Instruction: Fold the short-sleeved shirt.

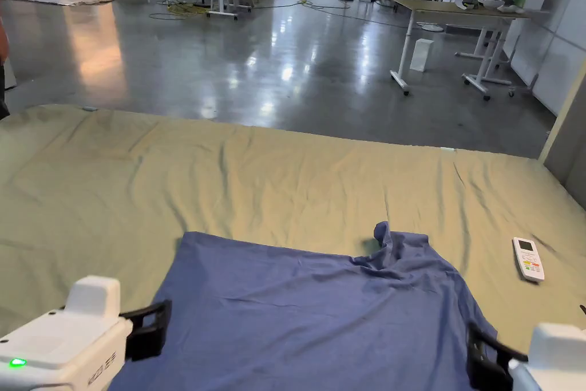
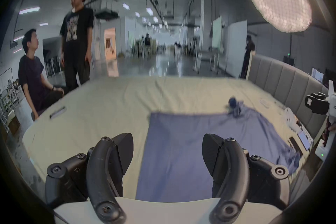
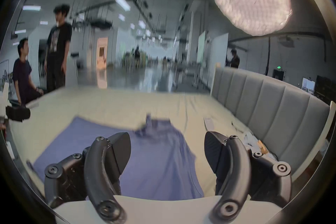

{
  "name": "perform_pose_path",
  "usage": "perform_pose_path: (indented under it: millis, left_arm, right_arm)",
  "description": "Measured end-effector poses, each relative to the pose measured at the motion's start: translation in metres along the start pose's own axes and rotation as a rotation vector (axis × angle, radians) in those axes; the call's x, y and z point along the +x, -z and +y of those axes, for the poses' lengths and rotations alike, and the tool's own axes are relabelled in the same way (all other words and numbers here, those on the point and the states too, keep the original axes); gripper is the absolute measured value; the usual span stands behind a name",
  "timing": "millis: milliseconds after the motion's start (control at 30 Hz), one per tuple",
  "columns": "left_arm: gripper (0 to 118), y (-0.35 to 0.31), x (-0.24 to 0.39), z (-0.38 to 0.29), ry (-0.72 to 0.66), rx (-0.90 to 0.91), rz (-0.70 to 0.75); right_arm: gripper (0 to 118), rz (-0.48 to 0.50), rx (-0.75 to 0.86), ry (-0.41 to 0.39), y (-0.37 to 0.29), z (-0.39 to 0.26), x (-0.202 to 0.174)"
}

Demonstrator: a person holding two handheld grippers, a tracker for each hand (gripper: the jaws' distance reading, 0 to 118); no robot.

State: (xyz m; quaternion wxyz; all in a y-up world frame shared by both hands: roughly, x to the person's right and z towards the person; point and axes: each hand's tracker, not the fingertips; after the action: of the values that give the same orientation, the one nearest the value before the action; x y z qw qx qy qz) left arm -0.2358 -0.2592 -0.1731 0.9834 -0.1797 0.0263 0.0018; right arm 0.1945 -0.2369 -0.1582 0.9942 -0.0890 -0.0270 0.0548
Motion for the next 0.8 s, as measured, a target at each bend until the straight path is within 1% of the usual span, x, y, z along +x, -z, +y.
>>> perform_pose_path:
  millis: [33,67,100,133,167,200,233,267,300,367,400,433,467,500,667,767,800]
  left_arm:
    - [76,0.0,0.008,0.008,0.005,0.042,0.006]
    - [70,0.002,0.015,0.015,0.009,0.073,0.01]
    - [64,0.002,0.021,0.021,0.006,0.101,0.017]
    - [56,0.001,0.026,0.026,0.0,0.132,0.025]
    - [56,0.001,0.031,0.031,-0.011,0.157,0.029]
    - [53,0.002,0.034,0.034,-0.018,0.17,0.031]
    - [45,0.003,0.038,0.038,-0.019,0.173,0.033]
    - [26,0.004,0.041,0.04,-0.015,0.179,0.038]
    - [15,0.005,0.044,0.04,-0.002,0.187,0.046]
    - [8,0.006,0.047,0.042,0.009,0.183,0.046]
    - [2,0.007,0.047,0.042,0.008,0.177,0.032]
    - [0,0.007,0.047,0.041,0.008,0.176,0.022]
    - [0,0.007,0.047,0.041,0.009,0.175,0.025]
    - [0,0.007,0.046,0.041,0.011,0.17,0.025]
    - [0,0.003,0.036,0.035,0.004,0.134,0.004]
    - [0,-0.001,0.019,0.027,-0.009,0.068,-0.004]
    - [0,-0.003,0.011,0.023,-0.02,0.018,-0.011]
  right_arm:
    - [85,-0.007,0.03,0.014,0.003,0.007,-0.007]
    - [81,-0.005,0.069,0.018,0.004,0.012,-0.014]
    - [74,0.007,0.112,0.011,0.009,0.018,-0.02]
    - [63,0.009,0.107,0.029,0.012,0.019,-0.025]
    - [63,0.004,0.145,0.014,0.013,0.023,-0.032]
    - [59,-0.007,0.183,-0.022,0.014,0.026,-0.037]
    - [48,-0.009,0.159,-0.008,0.017,0.026,-0.042]
    - [26,-0.016,0.182,-0.02,0.018,0.027,-0.044]
    - [15,-0.011,0.183,-0.015,0.019,0.027,-0.046]
    - [5,-0.004,0.183,-0.007,0.022,0.028,-0.046]
    - [0,-0.003,0.178,0.003,0.024,0.028,-0.045]
    - [0,-0.014,0.171,0.006,0.024,0.028,-0.046]
    - [0,-0.024,0.176,-0.007,0.026,0.029,-0.045]
    - [0,-0.016,0.166,0.01,0.026,0.029,-0.044]
    - [0,-0.02,0.145,0.026,0.026,0.027,-0.039]
    - [0,-0.015,0.128,0.02,0.026,0.021,-0.037]
    - [0,-0.011,0.119,0.019,0.027,0.019,-0.037]
